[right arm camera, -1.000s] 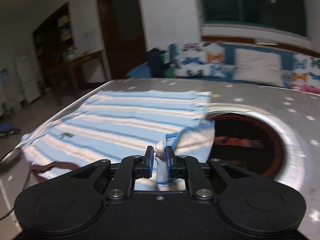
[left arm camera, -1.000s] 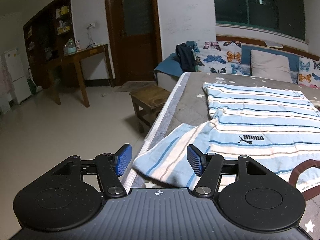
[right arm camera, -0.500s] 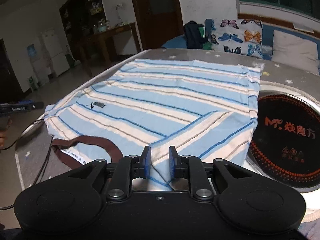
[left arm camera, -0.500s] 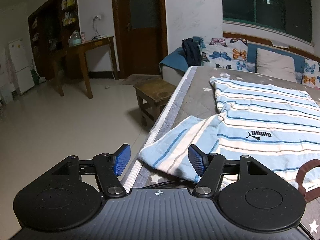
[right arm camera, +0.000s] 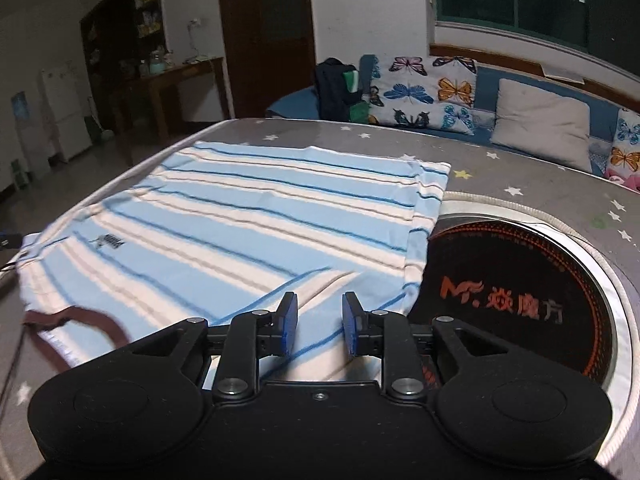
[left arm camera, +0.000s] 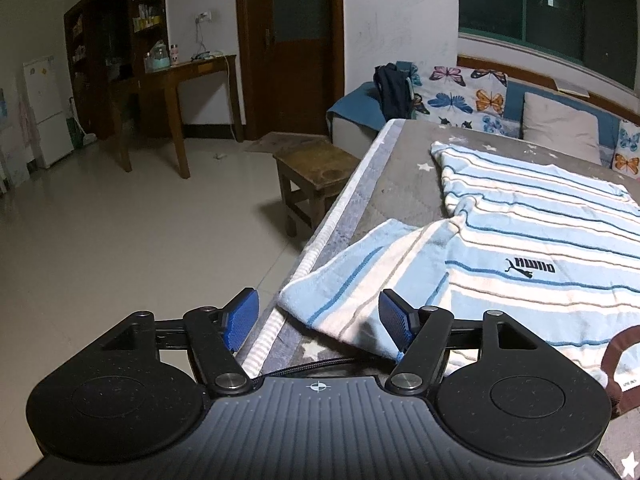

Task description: Fold clothes

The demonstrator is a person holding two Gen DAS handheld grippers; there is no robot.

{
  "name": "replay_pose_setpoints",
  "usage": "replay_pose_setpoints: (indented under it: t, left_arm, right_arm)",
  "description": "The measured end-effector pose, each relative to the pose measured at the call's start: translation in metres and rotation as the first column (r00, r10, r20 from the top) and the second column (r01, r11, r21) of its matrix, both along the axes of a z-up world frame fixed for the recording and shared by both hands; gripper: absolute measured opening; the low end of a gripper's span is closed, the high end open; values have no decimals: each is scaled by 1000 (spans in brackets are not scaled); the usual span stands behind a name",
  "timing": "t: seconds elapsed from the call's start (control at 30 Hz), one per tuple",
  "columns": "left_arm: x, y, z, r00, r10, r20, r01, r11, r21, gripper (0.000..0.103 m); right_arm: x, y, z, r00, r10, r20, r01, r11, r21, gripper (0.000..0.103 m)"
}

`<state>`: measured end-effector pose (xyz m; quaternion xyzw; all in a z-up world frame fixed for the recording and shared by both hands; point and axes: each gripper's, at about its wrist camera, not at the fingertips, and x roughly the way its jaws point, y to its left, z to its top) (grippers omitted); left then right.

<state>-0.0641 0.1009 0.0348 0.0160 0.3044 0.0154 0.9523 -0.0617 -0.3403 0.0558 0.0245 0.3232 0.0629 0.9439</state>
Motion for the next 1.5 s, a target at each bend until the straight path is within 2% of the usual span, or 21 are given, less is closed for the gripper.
replay_pose_setpoints:
  t: [0.2,0.4,0.57,0.63,0.73,0.77,0.9,0.97,1.1,1.2,1.3,1.37,1.4,1.5]
  left_arm:
    - [1,3,-1,1000,12,-13,-12,1000,-17,68]
    - [-2,9,0,999,28,14,-28,999,-35,71]
    - [6,13,-6,999,49,-22,-51,995,-84,71]
    - [11,15,-8,998,55,-43,-59,992,-114,66]
    - [19,20,-12,995,55,-82,-70,979,-192,50]
    - [21,21,-13,995,55,-86,-72,977,-203,41]
    - [23,20,-14,995,64,-77,-80,974,-214,16]
    - [23,18,-12,995,72,-63,-84,974,-209,8]
    - [19,17,-3,997,72,-14,-74,969,-235,3]
    - [12,13,12,997,49,56,-33,966,-258,3]
    - [5,0,27,991,-20,131,55,961,-271,3]
    - [-1,-14,37,979,-90,182,139,951,-276,3]
    - [-2,-16,38,977,-99,187,150,949,-277,3]
    - [-9,-41,47,948,-214,235,277,920,-277,3]
  right_arm:
    - [25,-7,-17,999,-16,-47,16,1000,-3,26]
    - [-1,1,-3,998,29,-47,-29,1000,-3,27]
    - [-22,11,-1,994,73,-79,-75,997,-17,27]
    - [-26,12,-2,993,77,-88,-79,997,-17,28]
    - [-28,11,-2,993,69,-91,-71,997,-16,28]
    - [-28,11,-3,993,66,-93,-68,998,-16,28]
    - [-30,9,-4,993,59,-98,-60,998,-14,29]
    - [-31,9,-6,993,59,-98,-60,998,-13,30]
    - [-31,8,-6,994,55,-94,-56,998,-4,30]
    - [-32,7,-7,994,54,-90,-54,999,4,32]
    - [-33,6,-8,995,56,-86,-55,998,11,32]
    - [-33,5,-9,995,56,-85,-55,998,15,32]
    - [-32,4,-9,995,56,-84,-55,998,17,32]
    - [-32,3,-9,995,56,-82,-54,998,23,32]
